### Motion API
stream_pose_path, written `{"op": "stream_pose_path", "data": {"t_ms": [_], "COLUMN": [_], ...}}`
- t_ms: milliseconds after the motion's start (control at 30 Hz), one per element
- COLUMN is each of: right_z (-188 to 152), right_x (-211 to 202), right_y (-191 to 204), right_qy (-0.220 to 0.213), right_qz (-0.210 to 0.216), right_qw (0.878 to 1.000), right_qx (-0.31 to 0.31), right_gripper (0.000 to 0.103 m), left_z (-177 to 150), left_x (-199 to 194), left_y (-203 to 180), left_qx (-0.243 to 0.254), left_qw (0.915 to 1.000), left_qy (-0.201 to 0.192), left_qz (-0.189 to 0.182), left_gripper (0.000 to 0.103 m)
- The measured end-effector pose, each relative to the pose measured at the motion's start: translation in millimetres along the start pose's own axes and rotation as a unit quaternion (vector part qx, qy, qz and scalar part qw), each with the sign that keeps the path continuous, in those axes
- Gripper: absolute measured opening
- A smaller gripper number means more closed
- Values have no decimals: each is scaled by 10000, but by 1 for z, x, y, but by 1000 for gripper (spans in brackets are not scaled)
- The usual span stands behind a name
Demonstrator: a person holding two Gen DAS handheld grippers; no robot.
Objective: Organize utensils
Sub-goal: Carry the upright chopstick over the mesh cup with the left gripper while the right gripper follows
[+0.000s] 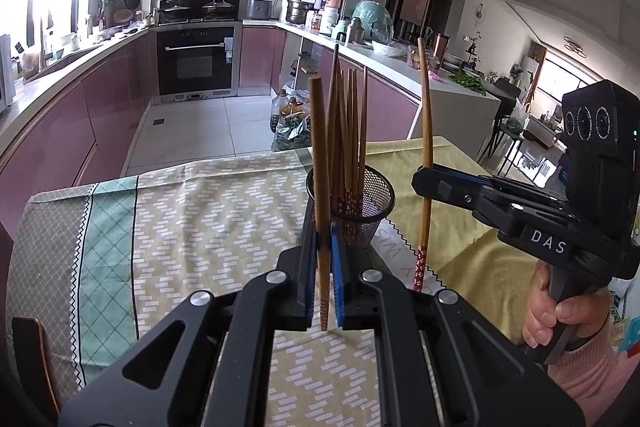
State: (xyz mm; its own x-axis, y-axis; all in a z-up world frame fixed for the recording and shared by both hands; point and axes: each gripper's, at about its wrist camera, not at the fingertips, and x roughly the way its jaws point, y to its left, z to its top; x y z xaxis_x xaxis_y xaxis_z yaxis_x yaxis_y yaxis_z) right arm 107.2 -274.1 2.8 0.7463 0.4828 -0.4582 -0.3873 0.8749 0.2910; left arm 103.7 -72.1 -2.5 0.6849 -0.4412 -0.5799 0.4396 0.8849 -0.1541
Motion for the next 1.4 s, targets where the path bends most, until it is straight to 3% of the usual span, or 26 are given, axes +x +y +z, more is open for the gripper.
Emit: {"op": "stream_pose_path", "data": {"t_ms": [1400], "right_z": [27], "right_x": [0], "right_y": [-5], "right_qy": [-292], "right_qz": [-34], "right_qw": [9996], "right_qx": [-19], "right_gripper": [6], "left_z": [34], "left_x": [-13], "left_y": [-9], "left_qx": [235], "left_qw": [9992], "left_qy": [-327], "left_qz": [-64], "left_gripper": [8]}}
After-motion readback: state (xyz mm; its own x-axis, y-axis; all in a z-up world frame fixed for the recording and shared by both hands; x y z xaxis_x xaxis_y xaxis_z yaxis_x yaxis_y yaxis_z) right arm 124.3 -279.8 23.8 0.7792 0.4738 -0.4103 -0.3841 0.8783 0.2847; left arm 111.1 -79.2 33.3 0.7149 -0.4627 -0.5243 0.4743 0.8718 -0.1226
